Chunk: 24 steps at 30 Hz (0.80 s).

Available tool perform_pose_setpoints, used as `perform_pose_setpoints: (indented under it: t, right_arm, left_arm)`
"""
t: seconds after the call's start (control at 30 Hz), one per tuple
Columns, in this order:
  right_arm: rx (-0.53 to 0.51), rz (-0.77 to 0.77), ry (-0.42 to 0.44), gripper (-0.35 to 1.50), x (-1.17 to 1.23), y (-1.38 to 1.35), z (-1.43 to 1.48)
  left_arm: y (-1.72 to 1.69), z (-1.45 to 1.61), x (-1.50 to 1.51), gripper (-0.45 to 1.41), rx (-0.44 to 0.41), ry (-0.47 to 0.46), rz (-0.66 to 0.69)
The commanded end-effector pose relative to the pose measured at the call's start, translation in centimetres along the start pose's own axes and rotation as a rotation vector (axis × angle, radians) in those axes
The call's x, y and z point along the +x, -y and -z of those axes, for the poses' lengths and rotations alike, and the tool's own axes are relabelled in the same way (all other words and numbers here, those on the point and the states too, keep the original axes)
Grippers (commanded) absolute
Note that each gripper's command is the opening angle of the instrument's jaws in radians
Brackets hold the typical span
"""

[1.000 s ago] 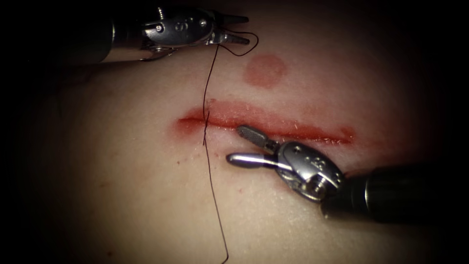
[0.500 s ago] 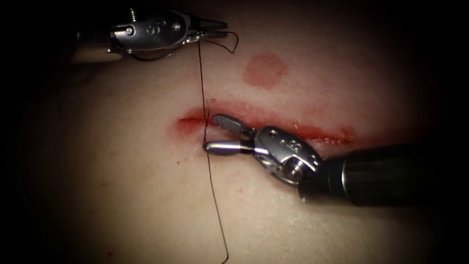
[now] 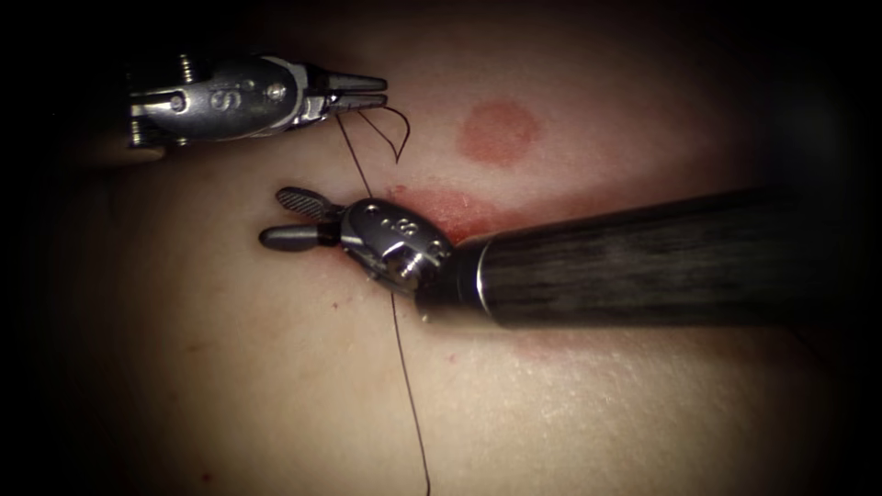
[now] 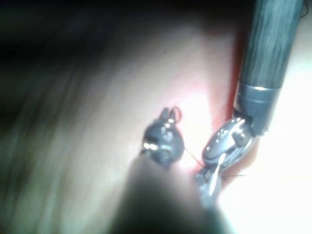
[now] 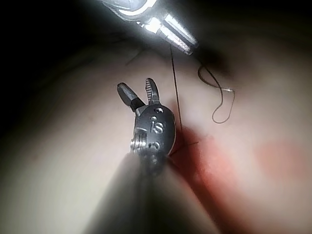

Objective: Wound Closure
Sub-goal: Wrap the suture around the right gripper once.

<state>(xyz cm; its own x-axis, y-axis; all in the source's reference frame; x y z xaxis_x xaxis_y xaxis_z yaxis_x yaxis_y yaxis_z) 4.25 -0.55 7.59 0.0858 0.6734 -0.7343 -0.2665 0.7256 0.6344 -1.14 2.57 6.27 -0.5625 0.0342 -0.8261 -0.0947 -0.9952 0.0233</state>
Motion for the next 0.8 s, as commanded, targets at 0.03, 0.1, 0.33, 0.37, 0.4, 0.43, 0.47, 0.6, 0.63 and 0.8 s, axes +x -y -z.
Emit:
perform_pose_setpoints:
  t: [0.03,0.1,0.33,0.37,0.4,0.43,0.47,0.6,0.63,0.8]
  right_arm:
    - [0.019,-0.002,0.004,0.66,-0.02,0.16,0.07]
    - [0.057,-0.005,0.008,0.78,0.06,0.35,0.3]
    - [0.059,-0.017,-0.021,0.74,0.47,0.44,1.19]
    - [0.049,-0.014,-0.019,0.76,0.49,0.41,1.28]
    - [0.034,-0.015,-0.017,0.88,0.48,0.38,1.36]
    - [0.027,-0.014,-0.017,0.93,0.46,0.37,1.41]
    - [0.023,-0.013,-0.016,0.98,0.44,0.36,1.43]
    - [0.021,-0.004,-0.018,1.01,0.34,0.38,1.48]
    - [0.021,0.003,-0.019,1.03,0.27,0.41,1.48]
    - [0.022,0.012,-0.021,1.03,0.16,0.43,1.51]
  left_arm:
    - [0.04,-0.06,-0.03,-0.35,0.003,-0.005,0.004]
    - [0.07,-0.07,-0.04,-0.35,0.006,-0.005,0.006]
    - [0.05,-0.2,-0.15,-0.35,0.015,-0.002,0.0]
    - [0.05,-0.22,-0.17,-0.15,0.015,-0.002,0.0]
    - [0.07,-0.23,-0.2,0.19,0.015,-0.002,-0.001]
    - [0.07,-0.22,-0.21,0.28,0.014,-0.003,0.017]
    - [0.08,-0.2,-0.22,0.4,0.014,-0.005,0.035]
    - [0.05,-0.1,-0.23,0.53,0.007,-0.009,0.097]
    - [0.03,0.03,-0.22,0.52,-0.015,-0.031,0.148]
    - [-0.02,0.48,-0.22,0.45,-0.107,-0.125,0.219]
